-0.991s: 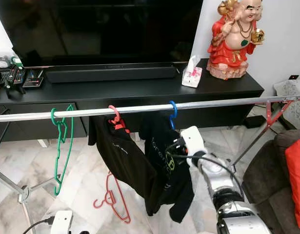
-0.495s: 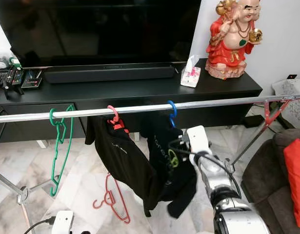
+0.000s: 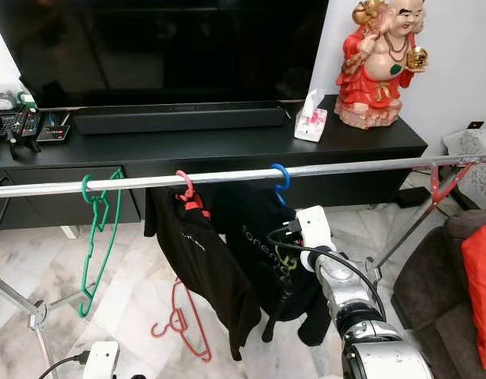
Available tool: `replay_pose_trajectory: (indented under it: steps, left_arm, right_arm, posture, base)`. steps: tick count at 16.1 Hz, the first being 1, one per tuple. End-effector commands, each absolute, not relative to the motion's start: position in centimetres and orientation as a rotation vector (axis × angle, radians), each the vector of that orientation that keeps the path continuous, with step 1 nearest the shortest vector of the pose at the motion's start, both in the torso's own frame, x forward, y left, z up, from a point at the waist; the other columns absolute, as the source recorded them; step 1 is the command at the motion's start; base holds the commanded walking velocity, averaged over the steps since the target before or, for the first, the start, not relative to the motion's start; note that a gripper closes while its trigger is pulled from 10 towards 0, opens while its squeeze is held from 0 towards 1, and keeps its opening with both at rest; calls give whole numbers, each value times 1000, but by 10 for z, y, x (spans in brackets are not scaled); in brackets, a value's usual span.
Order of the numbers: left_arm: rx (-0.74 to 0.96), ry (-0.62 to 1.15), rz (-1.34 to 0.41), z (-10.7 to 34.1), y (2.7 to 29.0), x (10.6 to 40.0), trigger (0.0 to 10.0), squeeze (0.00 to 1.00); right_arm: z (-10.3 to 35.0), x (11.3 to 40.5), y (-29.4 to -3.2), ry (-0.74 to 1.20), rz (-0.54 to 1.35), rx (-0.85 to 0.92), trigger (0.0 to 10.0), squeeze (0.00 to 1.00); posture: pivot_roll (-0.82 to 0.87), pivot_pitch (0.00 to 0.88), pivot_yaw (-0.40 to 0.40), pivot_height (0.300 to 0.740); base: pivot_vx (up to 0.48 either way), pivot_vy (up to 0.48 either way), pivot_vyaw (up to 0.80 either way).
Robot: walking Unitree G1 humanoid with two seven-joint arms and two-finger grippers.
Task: Hang hanger
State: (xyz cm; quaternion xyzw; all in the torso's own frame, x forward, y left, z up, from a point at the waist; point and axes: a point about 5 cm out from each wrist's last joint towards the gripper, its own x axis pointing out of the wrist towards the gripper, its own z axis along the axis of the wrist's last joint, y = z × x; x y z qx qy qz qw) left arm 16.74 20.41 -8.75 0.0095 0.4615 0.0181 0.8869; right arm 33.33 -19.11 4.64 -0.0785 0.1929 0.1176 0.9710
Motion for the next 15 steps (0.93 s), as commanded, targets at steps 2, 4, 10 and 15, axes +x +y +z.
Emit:
replay_pose_trajectory:
  steps: [2, 4, 10, 15]
  left_arm:
    - [32, 986, 34, -91, 204, 160, 10000, 0]
    - [34, 987, 35, -91, 205, 160, 10000, 0]
    - [34, 987, 34, -91, 206, 160, 10000, 0]
    - [32, 984, 32, -90, 205, 161, 10000, 0]
  right_arm:
    - [41, 329, -193, 414, 252, -157, 10000, 0]
    - [42, 329, -191, 401, 270, -158, 2353, 0]
    - [43, 330, -186, 381, 305, -155, 0, 0]
    - [42, 329, -184, 379, 316, -148, 0, 0]
  posture:
    - [-84, 0, -34, 740]
    - [-82, 0, -33, 740]
    - [-81, 0, -32, 740]
    - [-82, 0, -32, 740]
  base:
    - [0, 0, 0]
    - [0, 0, 0]
    - [0, 0, 0]
    - [0, 0, 0]
